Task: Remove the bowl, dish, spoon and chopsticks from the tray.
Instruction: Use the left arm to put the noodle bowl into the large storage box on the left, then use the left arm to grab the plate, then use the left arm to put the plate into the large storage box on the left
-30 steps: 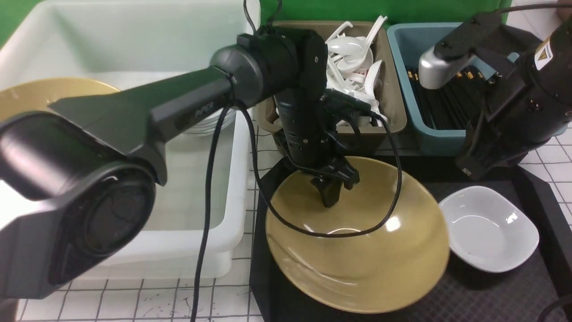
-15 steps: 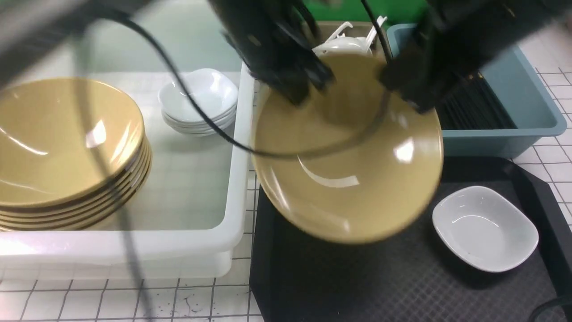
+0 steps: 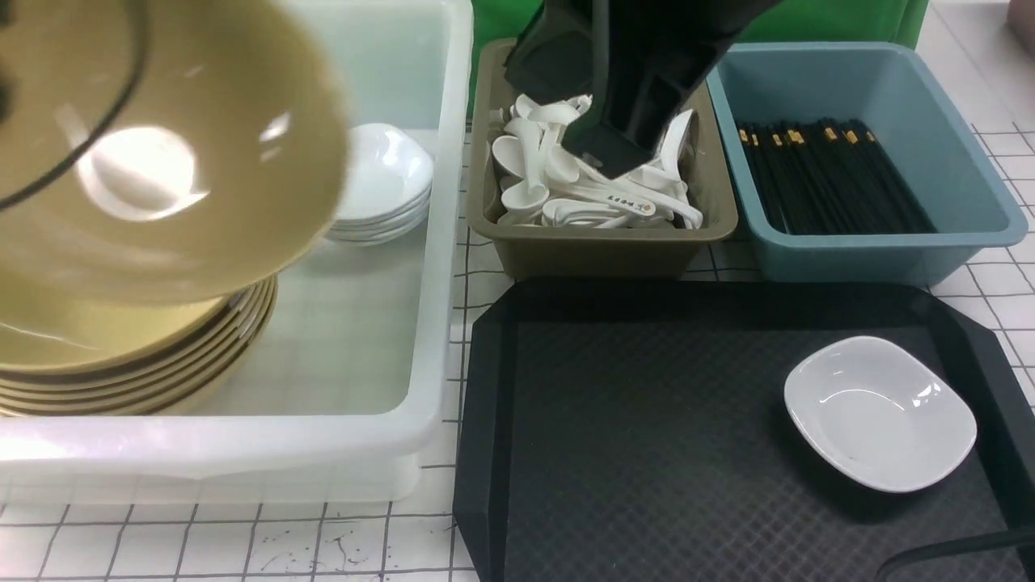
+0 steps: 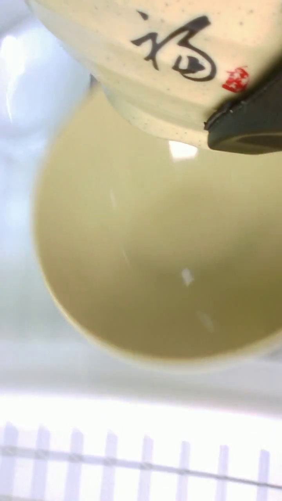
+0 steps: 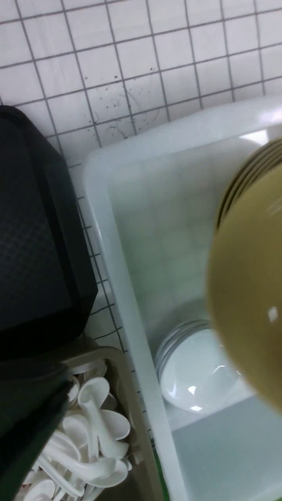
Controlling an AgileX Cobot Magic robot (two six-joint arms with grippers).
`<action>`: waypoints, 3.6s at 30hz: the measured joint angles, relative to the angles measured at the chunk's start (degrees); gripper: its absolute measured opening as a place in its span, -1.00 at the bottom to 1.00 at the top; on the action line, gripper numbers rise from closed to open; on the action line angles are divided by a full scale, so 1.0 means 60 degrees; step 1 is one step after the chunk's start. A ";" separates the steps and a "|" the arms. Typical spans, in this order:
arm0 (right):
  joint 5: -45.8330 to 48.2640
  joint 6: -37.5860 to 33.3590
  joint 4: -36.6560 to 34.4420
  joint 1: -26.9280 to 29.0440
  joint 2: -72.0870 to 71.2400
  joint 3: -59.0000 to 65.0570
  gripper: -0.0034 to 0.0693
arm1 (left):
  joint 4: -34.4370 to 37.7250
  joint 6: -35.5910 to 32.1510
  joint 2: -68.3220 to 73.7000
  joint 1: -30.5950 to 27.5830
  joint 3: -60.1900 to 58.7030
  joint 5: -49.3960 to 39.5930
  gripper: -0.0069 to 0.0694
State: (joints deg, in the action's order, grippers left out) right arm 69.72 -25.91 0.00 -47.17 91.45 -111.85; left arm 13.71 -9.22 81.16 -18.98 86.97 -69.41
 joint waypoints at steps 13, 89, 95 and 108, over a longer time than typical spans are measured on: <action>-0.0145 -0.0003 0.0174 0.0000 0.0423 0.0000 -0.77 | 0.0075 -0.0063 0.0787 -0.1715 -0.1724 0.1462 -0.49; -0.1645 0.2092 -0.1106 0.4864 -0.5892 0.8018 -0.77 | 0.0293 0.0084 0.7356 0.9132 0.8555 -0.0312 -0.81; -0.1763 0.1081 -0.2193 0.3504 -0.4279 0.6263 -0.77 | -0.0118 0.0094 0.5592 0.7370 0.8609 -0.0490 -0.81; -0.1189 0.0806 -0.1262 0.0663 -0.0605 0.2438 -0.76 | -0.0467 -0.0008 0.4323 0.4059 0.6124 -0.0578 -0.81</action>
State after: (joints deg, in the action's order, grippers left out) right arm 62.58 -21.08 -7.57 -43.20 87.82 -97.22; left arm 10.91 -9.27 107.10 5.37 123.71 -72.88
